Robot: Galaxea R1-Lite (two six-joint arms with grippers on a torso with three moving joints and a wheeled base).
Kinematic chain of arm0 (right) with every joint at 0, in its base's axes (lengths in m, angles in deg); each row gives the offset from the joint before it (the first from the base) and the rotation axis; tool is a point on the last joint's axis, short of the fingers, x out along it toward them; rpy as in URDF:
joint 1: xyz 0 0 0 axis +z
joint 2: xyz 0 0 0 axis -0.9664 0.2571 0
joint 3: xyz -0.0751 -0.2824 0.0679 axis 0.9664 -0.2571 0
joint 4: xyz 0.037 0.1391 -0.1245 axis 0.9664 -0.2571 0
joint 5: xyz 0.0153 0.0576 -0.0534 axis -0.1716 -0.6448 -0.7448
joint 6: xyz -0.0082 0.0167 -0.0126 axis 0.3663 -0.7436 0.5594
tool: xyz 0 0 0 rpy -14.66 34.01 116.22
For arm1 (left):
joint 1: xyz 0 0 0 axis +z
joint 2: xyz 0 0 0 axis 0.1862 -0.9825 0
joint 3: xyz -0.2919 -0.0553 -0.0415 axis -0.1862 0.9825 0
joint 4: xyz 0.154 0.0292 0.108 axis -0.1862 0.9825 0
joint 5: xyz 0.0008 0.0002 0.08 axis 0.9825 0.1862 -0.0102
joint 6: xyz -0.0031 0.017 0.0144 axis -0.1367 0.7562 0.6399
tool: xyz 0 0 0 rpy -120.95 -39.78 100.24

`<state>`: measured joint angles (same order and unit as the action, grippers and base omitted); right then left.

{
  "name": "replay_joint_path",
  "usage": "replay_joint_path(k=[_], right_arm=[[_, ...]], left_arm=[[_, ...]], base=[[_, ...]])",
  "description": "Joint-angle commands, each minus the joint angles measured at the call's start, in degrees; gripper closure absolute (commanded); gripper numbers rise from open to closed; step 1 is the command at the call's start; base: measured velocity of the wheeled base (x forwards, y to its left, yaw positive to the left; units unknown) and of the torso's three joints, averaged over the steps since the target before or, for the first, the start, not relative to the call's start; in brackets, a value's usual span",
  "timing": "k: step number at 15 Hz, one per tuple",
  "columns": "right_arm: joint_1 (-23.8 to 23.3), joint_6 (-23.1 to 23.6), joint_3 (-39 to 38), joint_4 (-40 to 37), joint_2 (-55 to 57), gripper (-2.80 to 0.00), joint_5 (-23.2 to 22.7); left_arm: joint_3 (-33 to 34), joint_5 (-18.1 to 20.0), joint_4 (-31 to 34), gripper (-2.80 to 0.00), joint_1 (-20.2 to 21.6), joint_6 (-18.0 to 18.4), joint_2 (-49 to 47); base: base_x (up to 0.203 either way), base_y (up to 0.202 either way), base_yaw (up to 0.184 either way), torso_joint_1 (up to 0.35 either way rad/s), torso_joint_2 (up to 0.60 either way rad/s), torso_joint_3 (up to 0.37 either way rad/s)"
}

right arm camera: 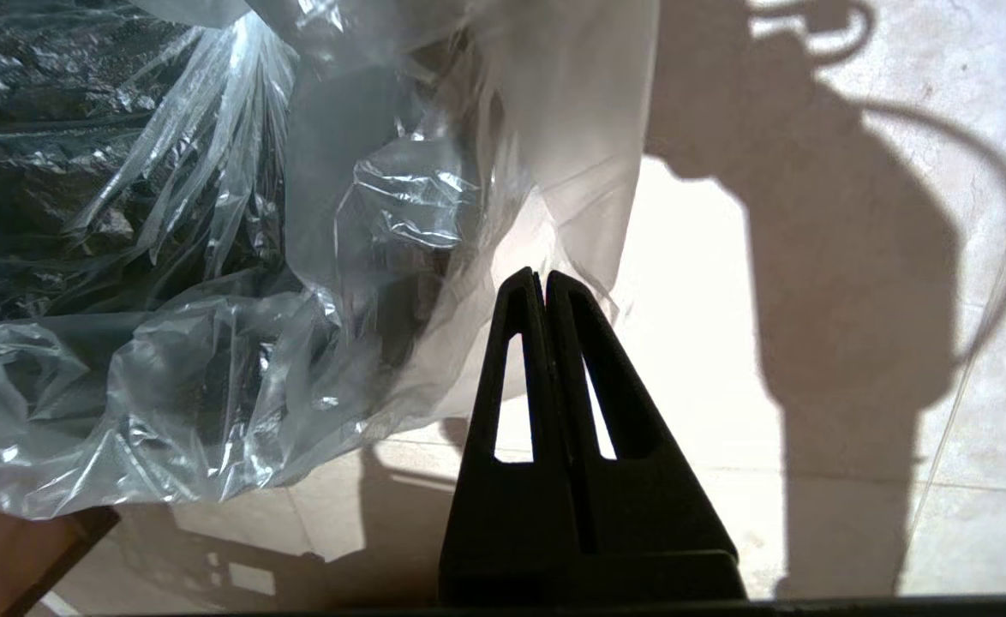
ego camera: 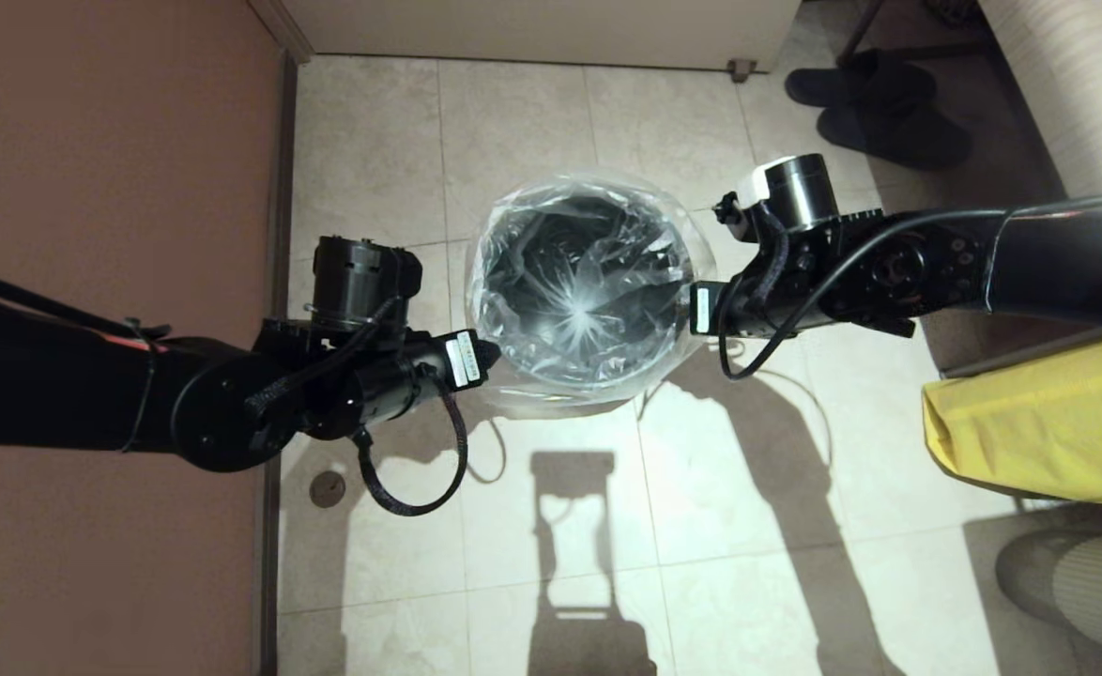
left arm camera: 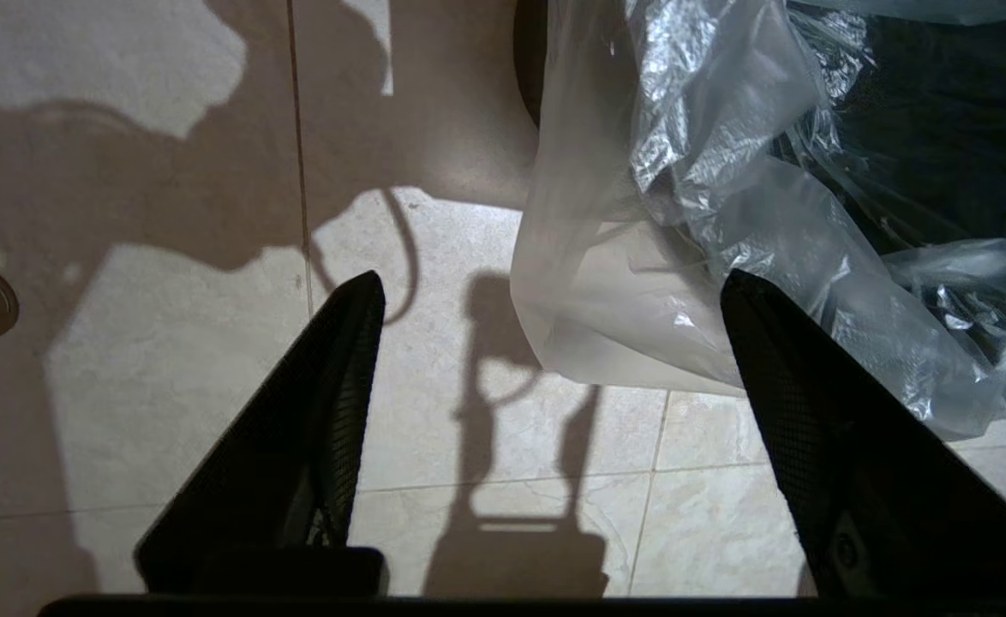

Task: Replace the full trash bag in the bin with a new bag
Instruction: Put the new garbage bag on the trash can

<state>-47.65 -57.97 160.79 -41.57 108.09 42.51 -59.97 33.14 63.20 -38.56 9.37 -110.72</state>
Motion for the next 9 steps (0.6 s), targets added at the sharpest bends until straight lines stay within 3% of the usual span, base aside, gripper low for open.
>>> replay_joint_path(k=[1, 5, 9], right_arm=[[0.06, -0.20, -0.51, -0.29, -2.03, 0.00, 0.02], [0.06, -0.20, -1.47, -1.34, -4.38, 0.00, 0.02], [0.06, -2.31, -1.12, -1.27, -4.81, 0.00, -0.15]], left_arm=[[0.47, -0.16, -0.11, 0.00, -0.12, -0.15, 1.41], [-0.41, -0.16, -0.06, 0.00, -0.47, 0.32, 2.87], [-10.52, -0.01, 2.26, 0.00, -0.61, 2.00, -0.39]], base=[[0.000, 0.000, 0.000, 0.000, 0.00, 0.000], [0.000, 0.000, 0.000, 0.000, 0.00, 0.000], [0.000, 0.000, 0.000, 0.000, 0.00, 0.000]])
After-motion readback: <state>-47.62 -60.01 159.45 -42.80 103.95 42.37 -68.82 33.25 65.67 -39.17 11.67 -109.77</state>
